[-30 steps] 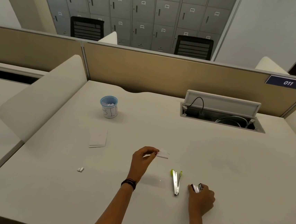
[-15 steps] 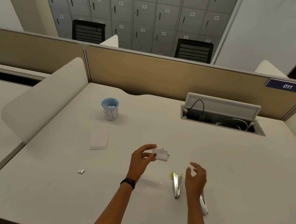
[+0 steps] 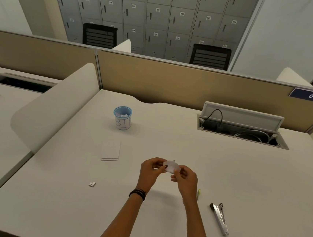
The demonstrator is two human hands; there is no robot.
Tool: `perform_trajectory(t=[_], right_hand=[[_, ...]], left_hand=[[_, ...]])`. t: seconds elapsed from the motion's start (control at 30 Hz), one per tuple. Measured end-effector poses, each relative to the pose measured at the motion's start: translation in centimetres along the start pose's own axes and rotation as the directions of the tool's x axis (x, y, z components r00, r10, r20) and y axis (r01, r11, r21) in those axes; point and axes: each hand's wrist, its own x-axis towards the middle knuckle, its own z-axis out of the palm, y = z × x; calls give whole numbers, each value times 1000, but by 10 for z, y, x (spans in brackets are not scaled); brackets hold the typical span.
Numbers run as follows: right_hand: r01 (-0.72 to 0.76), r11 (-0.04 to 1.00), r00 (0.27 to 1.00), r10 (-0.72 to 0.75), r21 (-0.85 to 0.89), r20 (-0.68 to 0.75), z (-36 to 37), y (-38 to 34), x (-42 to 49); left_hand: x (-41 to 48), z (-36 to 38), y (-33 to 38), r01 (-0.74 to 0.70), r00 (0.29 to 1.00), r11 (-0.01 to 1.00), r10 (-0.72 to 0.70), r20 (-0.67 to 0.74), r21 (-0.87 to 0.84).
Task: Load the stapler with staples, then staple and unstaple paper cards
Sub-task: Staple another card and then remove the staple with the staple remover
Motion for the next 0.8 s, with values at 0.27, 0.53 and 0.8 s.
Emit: perform_trajectory(t=[0.27,0.53,0.8], right_hand=[[56,997,998,-55,-45,38,37,-19,12],[80,974,912,14,-211,411,79,-41,43],[161,944,925,-42,-289,377,141,-55,77]], left_hand=[[15,-15,-16,-96,990,978,112,-82,185],[46,-56,-30,-136,985,965,156,-76,226],[89,-91,-27,-29,982,997,43,-184,76]])
